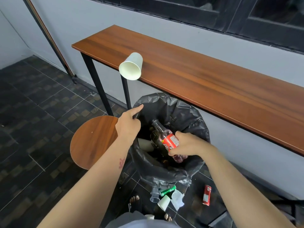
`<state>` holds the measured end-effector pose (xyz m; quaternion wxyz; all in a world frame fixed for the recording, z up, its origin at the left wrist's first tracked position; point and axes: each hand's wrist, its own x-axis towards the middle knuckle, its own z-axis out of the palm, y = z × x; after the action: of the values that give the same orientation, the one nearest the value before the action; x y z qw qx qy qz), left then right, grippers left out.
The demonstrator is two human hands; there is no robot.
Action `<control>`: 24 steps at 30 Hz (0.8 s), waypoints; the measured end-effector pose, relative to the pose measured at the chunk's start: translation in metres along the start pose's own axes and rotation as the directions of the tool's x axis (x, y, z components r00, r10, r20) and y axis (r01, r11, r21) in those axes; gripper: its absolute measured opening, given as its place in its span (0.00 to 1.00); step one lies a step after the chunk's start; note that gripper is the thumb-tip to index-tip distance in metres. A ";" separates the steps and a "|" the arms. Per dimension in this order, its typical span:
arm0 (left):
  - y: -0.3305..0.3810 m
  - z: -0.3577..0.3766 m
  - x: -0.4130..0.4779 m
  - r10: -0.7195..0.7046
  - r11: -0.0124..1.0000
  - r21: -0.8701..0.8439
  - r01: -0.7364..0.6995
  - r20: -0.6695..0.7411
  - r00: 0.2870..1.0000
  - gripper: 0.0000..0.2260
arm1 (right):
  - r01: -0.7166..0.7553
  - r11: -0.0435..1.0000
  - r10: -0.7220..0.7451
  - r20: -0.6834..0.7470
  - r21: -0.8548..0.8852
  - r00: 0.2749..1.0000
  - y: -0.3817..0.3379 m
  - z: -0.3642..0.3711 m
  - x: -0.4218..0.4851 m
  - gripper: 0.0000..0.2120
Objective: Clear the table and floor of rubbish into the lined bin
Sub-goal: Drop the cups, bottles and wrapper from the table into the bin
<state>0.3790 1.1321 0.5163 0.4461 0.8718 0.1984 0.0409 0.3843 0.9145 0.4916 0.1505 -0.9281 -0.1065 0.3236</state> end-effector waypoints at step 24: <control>-0.002 -0.014 0.009 -0.003 0.999 0.039 0.004 -0.019 1.000 0.28 | 0.377 0.923 -0.230 -0.890 -0.072 0.393 -0.056 -0.015 0.029 0.13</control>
<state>0.3829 1.1466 0.5223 0.4270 0.8796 0.2049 0.0444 0.4100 0.9725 0.5060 0.3055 -0.9098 -0.1568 -0.2333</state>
